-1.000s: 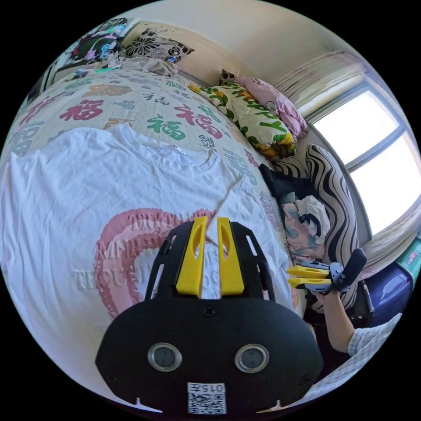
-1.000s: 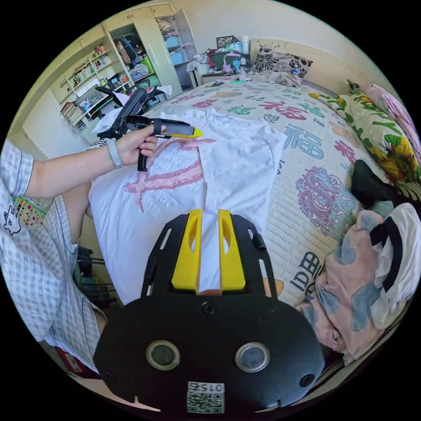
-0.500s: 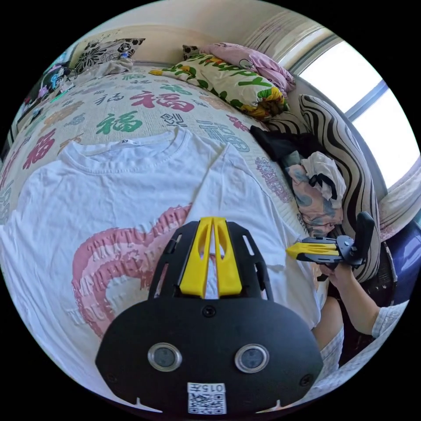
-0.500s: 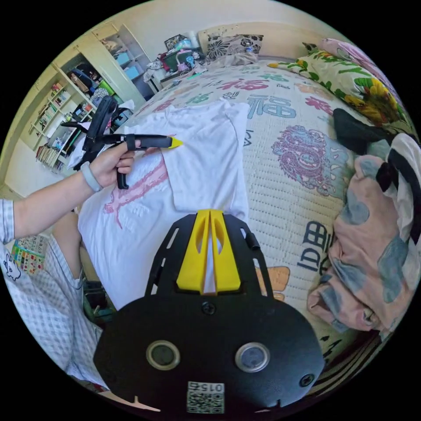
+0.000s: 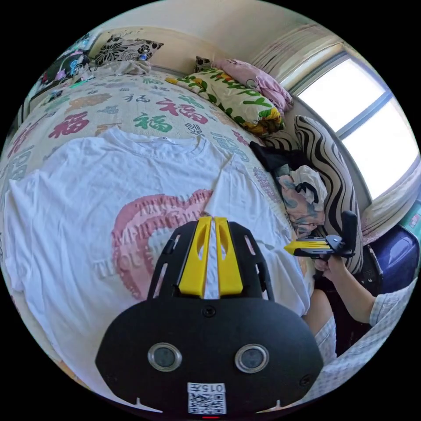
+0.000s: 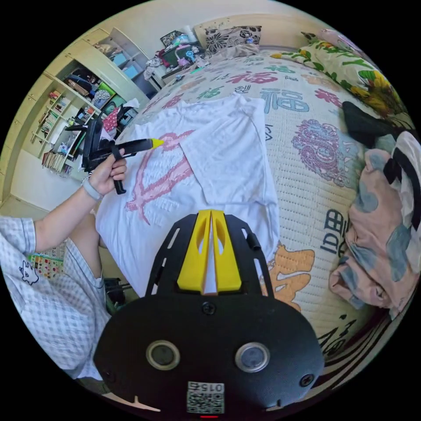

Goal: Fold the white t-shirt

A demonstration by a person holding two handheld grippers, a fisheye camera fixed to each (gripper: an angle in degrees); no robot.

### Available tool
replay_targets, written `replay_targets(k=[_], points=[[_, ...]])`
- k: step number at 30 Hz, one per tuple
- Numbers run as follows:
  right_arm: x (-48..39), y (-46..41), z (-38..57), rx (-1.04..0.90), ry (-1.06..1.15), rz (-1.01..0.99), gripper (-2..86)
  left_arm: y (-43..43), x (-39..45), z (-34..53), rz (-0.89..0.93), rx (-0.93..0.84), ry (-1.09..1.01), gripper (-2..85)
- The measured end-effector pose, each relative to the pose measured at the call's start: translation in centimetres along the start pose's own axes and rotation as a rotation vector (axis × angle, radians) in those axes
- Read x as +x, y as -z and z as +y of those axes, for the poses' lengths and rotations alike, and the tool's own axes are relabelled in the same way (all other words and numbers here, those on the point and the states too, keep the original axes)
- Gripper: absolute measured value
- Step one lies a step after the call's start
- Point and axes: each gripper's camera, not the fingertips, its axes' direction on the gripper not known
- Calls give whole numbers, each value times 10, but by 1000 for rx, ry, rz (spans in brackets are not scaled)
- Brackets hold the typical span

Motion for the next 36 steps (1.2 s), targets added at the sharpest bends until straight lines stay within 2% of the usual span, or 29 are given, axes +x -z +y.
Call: replay_targets(k=[3,7,9,11,14,16,21,25,28,32,36], points=[[-9,0,-12,22,12,-9,-5,95,-25,31,-34,143,45,36],[-55,-20,-66,40,127,-51,-5,225,-106,95,-275,338,395,70],[-84,-40,-99,41,189,-71,-4,259,-144,119,-275,386,556,80],[-116,-64,-134,20,245,-99,-4,281,-180,131,-179,406,670,89],[-172,-107,-190,-2,325,-117,-3,294,-199,123,-115,480,708,79],[-212,-143,-232,-23,367,-91,-1,299,-207,112,-101,488,713,21],[-268,-212,-309,-55,368,-5,22,329,-204,116,-56,503,697,-2],[-309,-288,-368,-186,371,118,75,342,-205,144,99,586,751,-6],[-326,-338,-394,-300,324,153,98,351,-197,140,100,577,747,-6],[-336,-372,-410,-338,288,220,77,358,-184,140,125,584,741,-6],[-336,-372,-418,-316,312,213,3,361,-169,137,122,575,732,-6]])
